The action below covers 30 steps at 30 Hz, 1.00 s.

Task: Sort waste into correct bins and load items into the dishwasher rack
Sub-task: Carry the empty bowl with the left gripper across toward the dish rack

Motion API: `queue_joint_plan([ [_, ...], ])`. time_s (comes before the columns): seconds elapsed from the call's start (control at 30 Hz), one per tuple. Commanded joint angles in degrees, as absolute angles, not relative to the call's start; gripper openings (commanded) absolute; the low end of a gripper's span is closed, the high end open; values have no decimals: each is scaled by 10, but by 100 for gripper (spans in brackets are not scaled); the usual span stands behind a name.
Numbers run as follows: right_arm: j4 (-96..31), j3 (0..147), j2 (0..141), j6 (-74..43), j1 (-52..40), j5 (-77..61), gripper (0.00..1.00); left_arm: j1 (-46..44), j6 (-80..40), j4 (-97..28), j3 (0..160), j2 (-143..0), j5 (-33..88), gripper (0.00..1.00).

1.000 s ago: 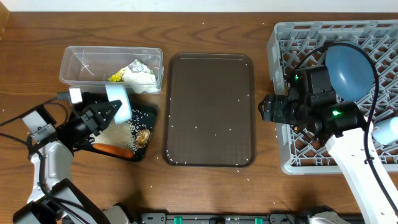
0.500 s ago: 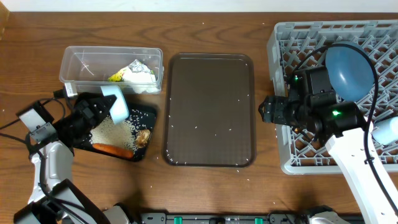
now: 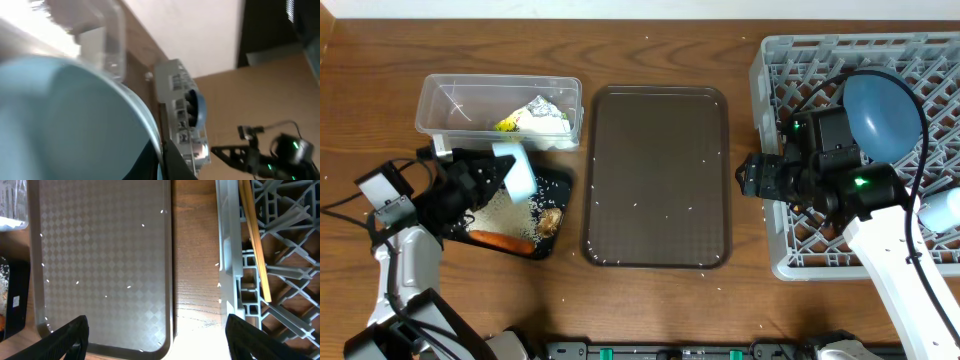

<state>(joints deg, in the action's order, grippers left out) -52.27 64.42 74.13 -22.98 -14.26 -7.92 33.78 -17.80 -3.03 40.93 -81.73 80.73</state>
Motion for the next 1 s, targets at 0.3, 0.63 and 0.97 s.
queue_joint_plan([
  [0.3, -519, 681, 655, -211, -94, -76, 81, 98, -430, 335, 415, -733, 746, 6],
  [0.63, -592, 699, 522, -252, 104, -23, 91, -175, -495, 497, 431, -821, 464, 6],
  [0.97, -651, 699, 514, -252, 176, -24, 99, -333, -585, 624, 625, -1077, 409, 6],
])
